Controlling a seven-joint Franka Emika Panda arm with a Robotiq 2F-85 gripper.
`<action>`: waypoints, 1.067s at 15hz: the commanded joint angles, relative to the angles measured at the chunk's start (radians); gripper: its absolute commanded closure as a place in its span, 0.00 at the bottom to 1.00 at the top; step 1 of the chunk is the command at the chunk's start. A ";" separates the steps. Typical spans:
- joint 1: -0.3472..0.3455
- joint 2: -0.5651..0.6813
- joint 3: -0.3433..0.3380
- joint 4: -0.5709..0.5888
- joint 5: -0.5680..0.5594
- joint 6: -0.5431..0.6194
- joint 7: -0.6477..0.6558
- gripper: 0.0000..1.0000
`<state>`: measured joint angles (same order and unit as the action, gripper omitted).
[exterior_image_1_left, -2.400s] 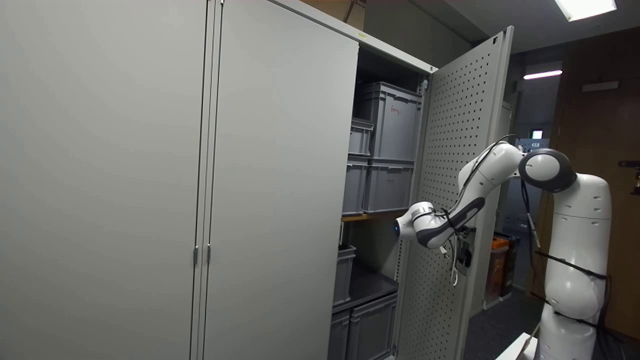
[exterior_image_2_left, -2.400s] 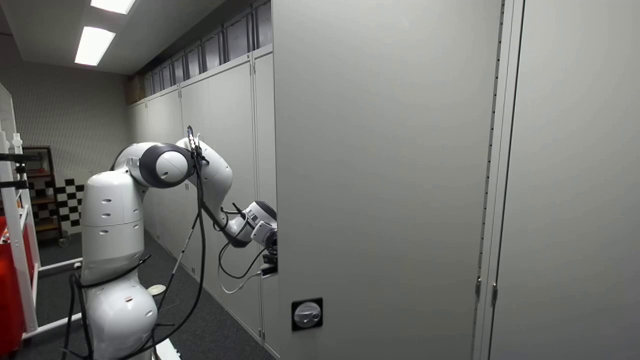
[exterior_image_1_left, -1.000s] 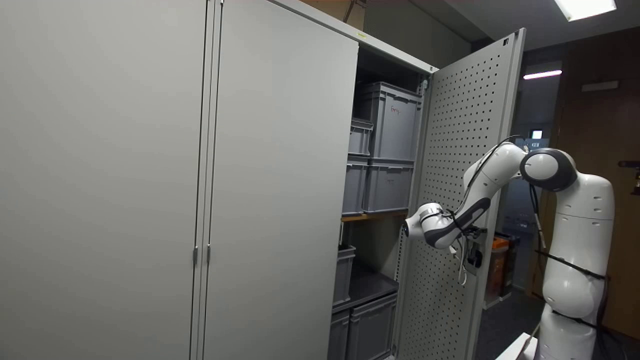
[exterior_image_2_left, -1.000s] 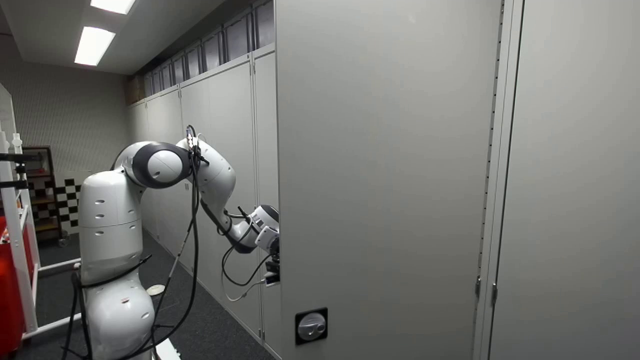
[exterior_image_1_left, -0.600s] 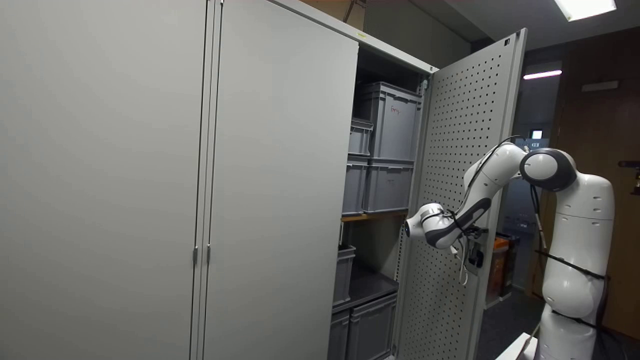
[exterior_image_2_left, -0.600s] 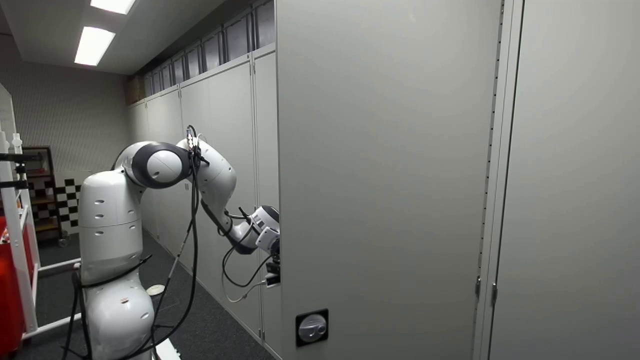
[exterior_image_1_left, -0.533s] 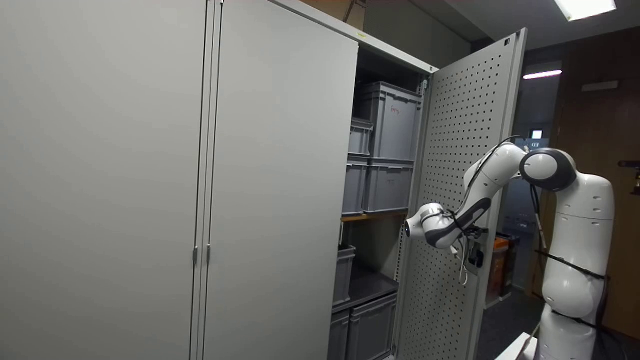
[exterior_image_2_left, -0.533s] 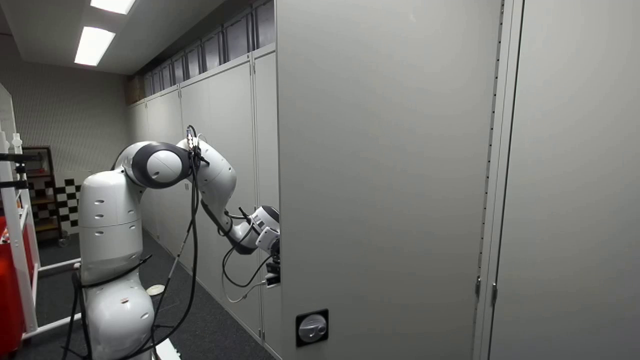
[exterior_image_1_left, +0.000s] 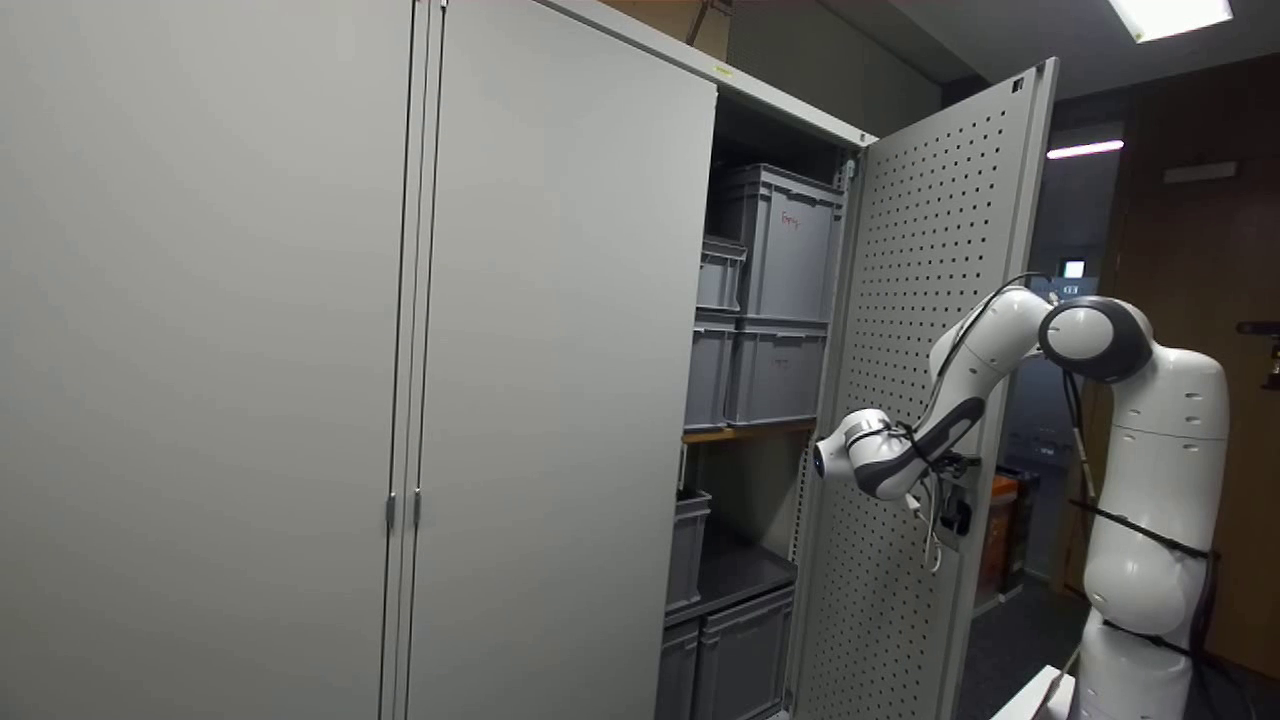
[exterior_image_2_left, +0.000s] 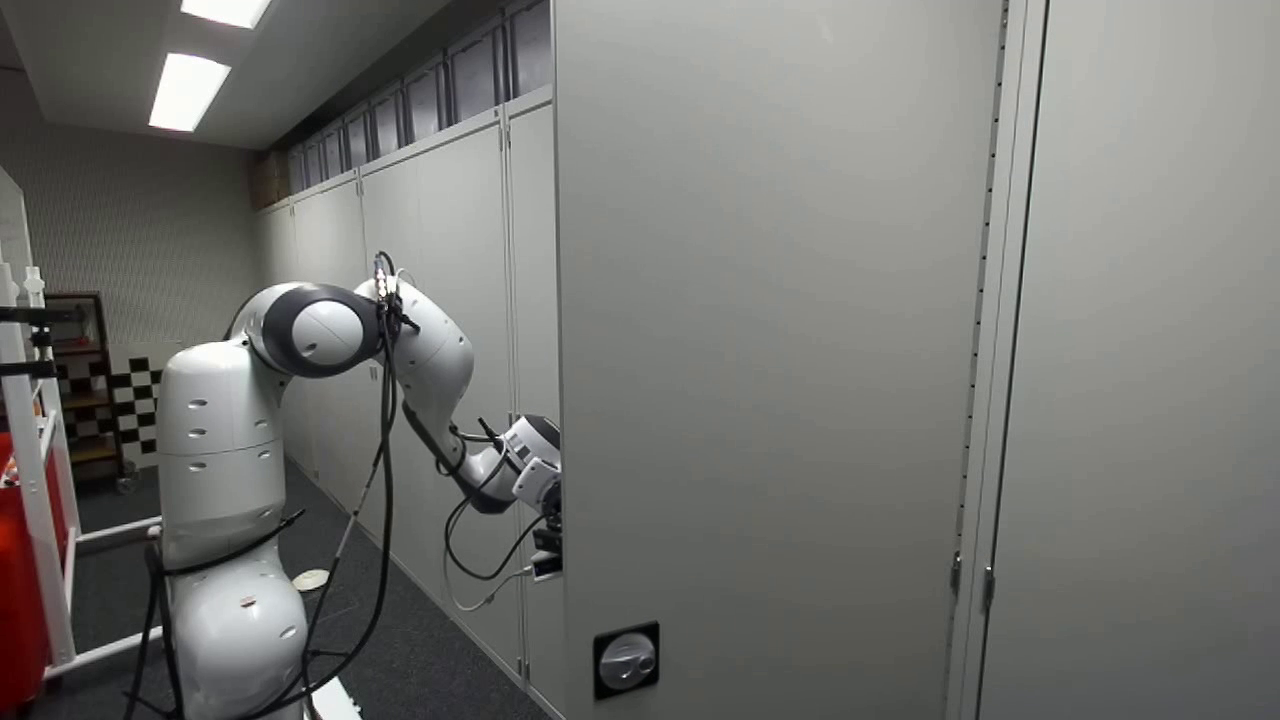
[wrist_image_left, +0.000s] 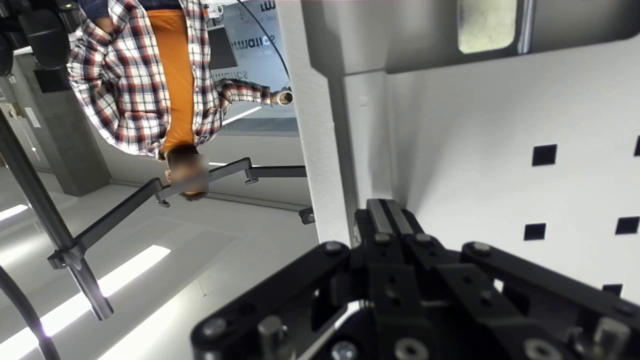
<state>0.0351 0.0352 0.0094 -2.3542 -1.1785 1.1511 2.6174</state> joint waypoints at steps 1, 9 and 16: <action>-0.020 -0.039 -0.012 0.016 -0.155 0.031 0.000 1.00; -0.022 -0.032 -0.011 0.027 -0.151 0.029 0.000 1.00; -0.016 0.000 -0.003 -0.006 -0.013 0.004 0.000 0.99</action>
<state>0.0243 0.0352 0.0007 -2.3612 -1.1917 1.1556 2.6174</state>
